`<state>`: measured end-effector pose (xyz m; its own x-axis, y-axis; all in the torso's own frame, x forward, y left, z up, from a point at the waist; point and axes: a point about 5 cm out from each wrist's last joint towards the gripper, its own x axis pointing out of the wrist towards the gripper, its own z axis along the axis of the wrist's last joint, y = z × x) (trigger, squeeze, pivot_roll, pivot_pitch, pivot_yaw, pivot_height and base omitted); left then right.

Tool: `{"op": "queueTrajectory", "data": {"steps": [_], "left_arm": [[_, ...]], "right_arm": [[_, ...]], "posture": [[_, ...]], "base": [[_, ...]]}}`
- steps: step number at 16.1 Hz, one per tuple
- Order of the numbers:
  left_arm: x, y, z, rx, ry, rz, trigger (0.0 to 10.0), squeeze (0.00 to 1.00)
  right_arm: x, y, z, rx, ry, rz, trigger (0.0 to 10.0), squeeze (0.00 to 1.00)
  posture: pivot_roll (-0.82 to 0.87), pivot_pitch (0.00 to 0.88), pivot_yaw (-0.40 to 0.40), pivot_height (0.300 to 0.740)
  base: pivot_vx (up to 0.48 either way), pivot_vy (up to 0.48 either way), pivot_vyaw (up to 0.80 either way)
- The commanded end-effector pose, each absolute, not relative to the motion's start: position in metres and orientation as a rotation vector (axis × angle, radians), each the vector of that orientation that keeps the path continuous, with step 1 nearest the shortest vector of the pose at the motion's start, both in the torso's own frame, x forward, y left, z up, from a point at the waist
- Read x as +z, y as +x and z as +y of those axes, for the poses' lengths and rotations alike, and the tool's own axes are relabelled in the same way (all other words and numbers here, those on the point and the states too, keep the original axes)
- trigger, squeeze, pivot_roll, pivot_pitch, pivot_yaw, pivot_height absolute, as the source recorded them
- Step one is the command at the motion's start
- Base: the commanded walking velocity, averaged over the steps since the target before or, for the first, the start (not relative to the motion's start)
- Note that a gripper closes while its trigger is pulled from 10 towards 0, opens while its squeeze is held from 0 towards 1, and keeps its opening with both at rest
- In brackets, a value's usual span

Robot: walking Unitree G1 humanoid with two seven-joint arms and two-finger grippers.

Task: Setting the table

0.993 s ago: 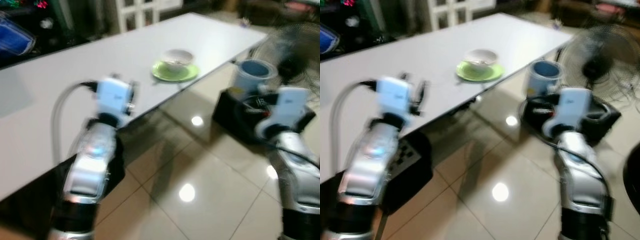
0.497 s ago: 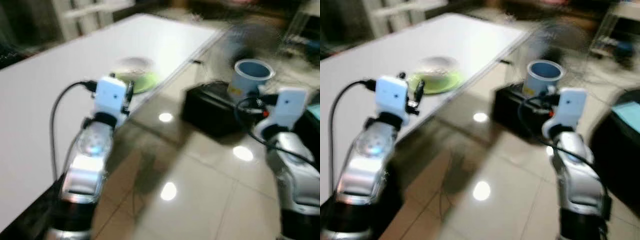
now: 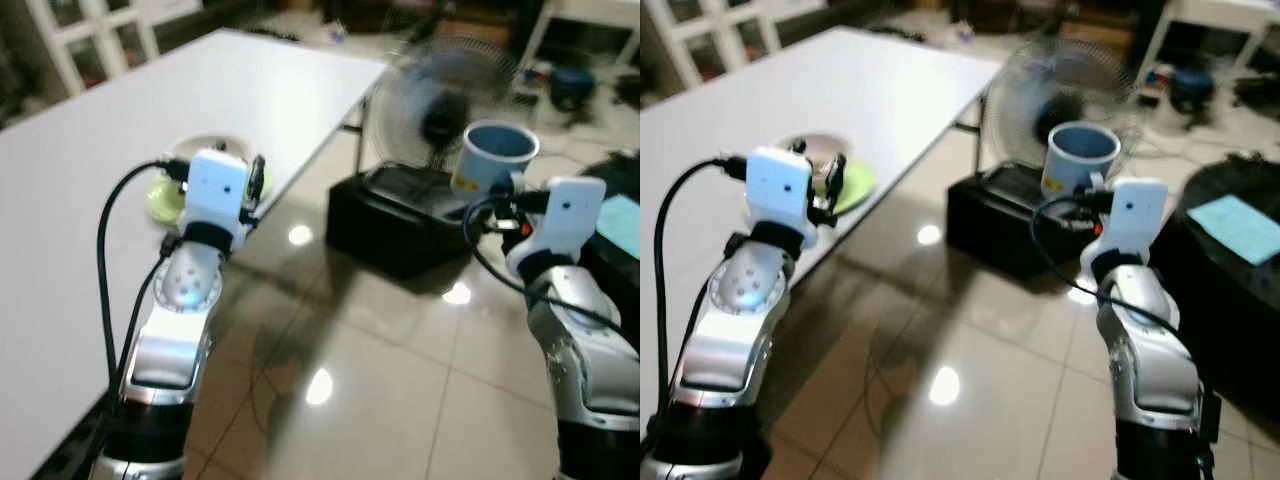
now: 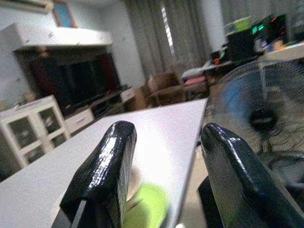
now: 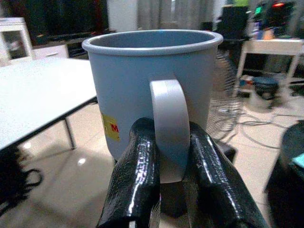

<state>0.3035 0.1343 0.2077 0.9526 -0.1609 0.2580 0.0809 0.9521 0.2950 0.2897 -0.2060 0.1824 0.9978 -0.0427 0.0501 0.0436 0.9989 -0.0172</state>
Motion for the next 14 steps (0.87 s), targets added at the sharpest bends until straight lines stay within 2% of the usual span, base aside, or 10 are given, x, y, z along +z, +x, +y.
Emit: {"op": "queueTrajectory", "data": {"steps": [1,5,14], "left_arm": [[0.214,0.304,0.129,-0.13,0.29,-0.312,10.0,0.0],[0.225,0.306,0.13,-0.123,0.289,-0.344,10.0,0.0],[0.231,0.306,0.129,-0.124,0.291,-0.364,10.0,0.0]], "right_arm": [[0.188,0.289,-0.212,-0.071,-0.027,-0.077,10.0,0.0],[0.188,0.289,-0.207,-0.037,-0.077,-0.07,10.0,0.0],[0.19,0.289,-0.204,-0.003,-0.088,-0.087,10.0,0.0]], "posture": [[-0.02,0.0,-0.009,0.74],[-0.01,0.0,-0.005,0.74],[-0.01,0.0,0.002,0.74]], "base": [[0.454,0.0,0.0],[0.451,0.0,0.0],[0.46,0.0,0.8]]}}
